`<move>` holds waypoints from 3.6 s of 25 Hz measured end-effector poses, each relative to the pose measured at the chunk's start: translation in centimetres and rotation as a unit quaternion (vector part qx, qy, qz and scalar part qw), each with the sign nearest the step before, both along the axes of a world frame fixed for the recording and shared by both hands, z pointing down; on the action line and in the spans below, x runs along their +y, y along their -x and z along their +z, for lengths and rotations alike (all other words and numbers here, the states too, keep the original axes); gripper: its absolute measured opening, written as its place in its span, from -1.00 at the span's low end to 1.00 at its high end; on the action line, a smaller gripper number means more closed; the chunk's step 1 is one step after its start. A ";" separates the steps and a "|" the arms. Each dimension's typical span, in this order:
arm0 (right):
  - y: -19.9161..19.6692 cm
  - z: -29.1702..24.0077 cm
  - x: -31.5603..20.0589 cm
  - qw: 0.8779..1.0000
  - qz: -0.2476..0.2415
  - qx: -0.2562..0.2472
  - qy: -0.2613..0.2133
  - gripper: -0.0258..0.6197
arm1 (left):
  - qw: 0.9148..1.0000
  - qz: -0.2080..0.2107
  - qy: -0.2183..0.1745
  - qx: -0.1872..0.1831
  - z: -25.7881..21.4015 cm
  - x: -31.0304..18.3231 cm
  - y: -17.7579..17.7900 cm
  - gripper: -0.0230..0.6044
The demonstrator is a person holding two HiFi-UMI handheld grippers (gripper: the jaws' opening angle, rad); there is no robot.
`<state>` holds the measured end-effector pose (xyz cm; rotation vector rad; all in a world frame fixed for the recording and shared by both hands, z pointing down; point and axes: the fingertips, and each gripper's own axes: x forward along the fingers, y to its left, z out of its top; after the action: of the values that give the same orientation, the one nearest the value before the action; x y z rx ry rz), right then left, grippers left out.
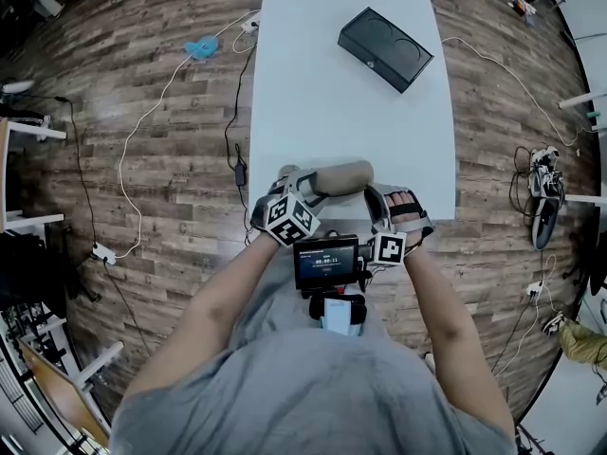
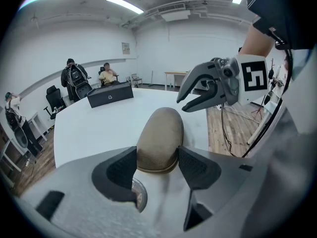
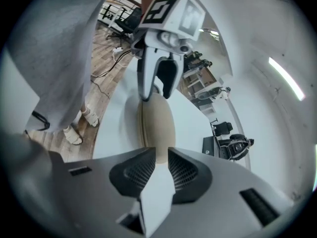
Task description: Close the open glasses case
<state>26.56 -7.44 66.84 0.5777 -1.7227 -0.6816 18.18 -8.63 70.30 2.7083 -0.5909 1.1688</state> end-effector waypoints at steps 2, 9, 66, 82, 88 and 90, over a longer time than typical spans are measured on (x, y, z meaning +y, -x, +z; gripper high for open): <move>-0.7 -1.4 -0.1 0.998 0.039 -0.052 0.003 -0.66 | 1.000 -0.001 -0.001 -0.002 -0.2 -0.1 0.1 -0.13; -2.2 -8.8 0.5 0.937 0.187 -0.292 0.043 -0.66 | 1.000 -0.001 0.001 -0.006 -0.3 -0.1 0.6 -0.13; -0.5 -17.1 9.2 0.714 0.254 -0.637 0.139 -0.74 | 0.986 0.000 0.013 0.167 -15.4 6.8 5.0 -0.87; -0.8 -16.3 9.3 0.718 0.275 -0.623 0.143 -0.83 | 0.983 0.006 0.016 0.181 -15.4 7.0 4.2 -0.87; -0.4 -16.6 9.2 0.721 0.270 -0.621 0.144 -0.83 | 0.983 0.008 0.014 0.185 -15.7 6.7 4.1 -0.87; -0.4 -16.7 9.1 0.722 0.270 -0.621 0.144 -0.83 | 0.983 0.009 0.013 0.185 -15.8 6.6 4.0 -0.87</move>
<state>26.95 1.67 50.16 1.4279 -2.5774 0.6076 14.20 -2.01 54.53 2.8087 -0.4913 0.6408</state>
